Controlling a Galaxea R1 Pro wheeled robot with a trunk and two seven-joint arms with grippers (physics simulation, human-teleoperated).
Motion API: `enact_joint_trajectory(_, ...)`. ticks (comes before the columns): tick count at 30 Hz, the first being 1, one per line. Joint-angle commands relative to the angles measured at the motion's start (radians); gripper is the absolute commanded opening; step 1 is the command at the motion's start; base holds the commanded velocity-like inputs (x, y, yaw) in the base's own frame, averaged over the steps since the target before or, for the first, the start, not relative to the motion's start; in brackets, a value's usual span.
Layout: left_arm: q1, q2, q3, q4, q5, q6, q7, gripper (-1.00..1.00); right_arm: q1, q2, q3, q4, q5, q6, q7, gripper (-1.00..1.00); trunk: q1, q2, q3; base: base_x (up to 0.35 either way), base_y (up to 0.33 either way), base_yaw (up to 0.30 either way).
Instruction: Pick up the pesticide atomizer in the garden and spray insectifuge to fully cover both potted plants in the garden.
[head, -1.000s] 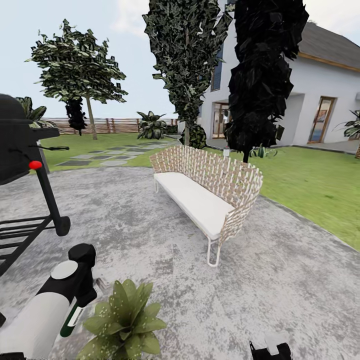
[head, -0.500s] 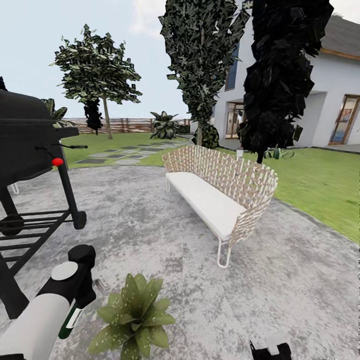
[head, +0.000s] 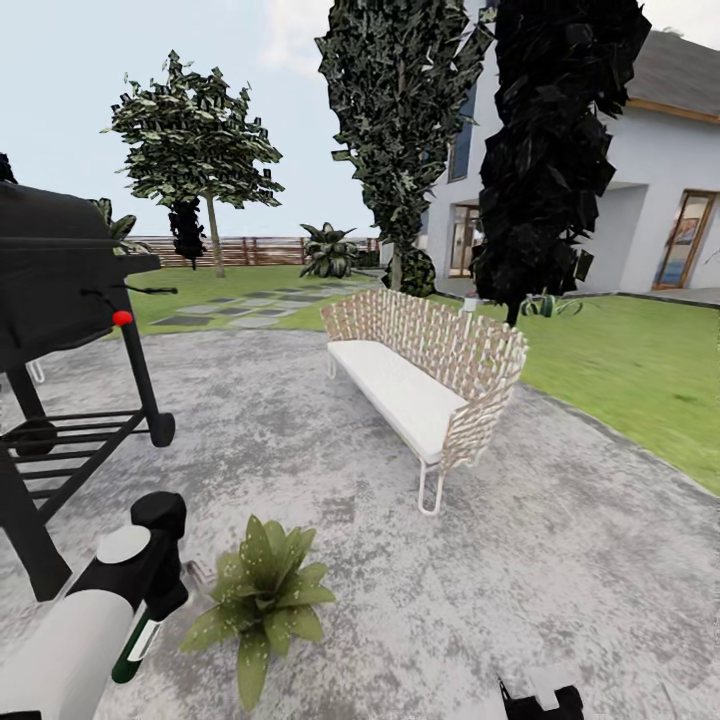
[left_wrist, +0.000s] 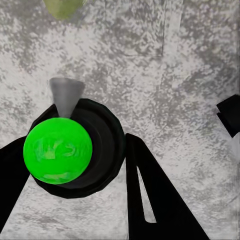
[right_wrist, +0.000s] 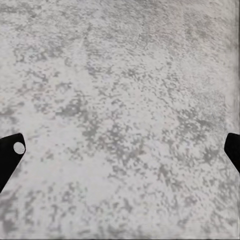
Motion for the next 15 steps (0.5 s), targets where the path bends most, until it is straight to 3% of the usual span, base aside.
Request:
enact_joint_trajectory(1,0.0,0.0,0.002,-0.001,-0.004,0.011,-0.009,-1.0,-0.001,0.0,-0.005,0.001,0.011,-0.004,-0.004,1.0,-0.001,-0.001,-0.001,-0.283,-0.132,0.0)
enact_joint_trajectory(4,0.003,0.002,0.002,0.001,0.024,0.008,-0.009,-1.0,-0.001,0.0,-0.005,0.001,0.011,-0.004,-0.004,1.0,-0.001,-0.001,-0.001,-0.284,-0.131,0.0)
enact_joint_trajectory(8,0.059,0.004,0.002,0.0,0.075,0.004,-0.006,-1.0,-0.001,0.0,-0.005,0.001,0.011,-0.004,-0.004,1.0,-0.001,-0.001,-0.001,-0.288,-0.129,0.0)
enact_joint_trajectory(15,0.111,0.004,0.002,0.001,0.17,0.001,0.033,-1.0,-0.001,0.0,-0.005,0.001,0.011,-0.004,-0.004,1.0,-0.001,-0.001,-0.001,-0.298,-0.123,0.0)
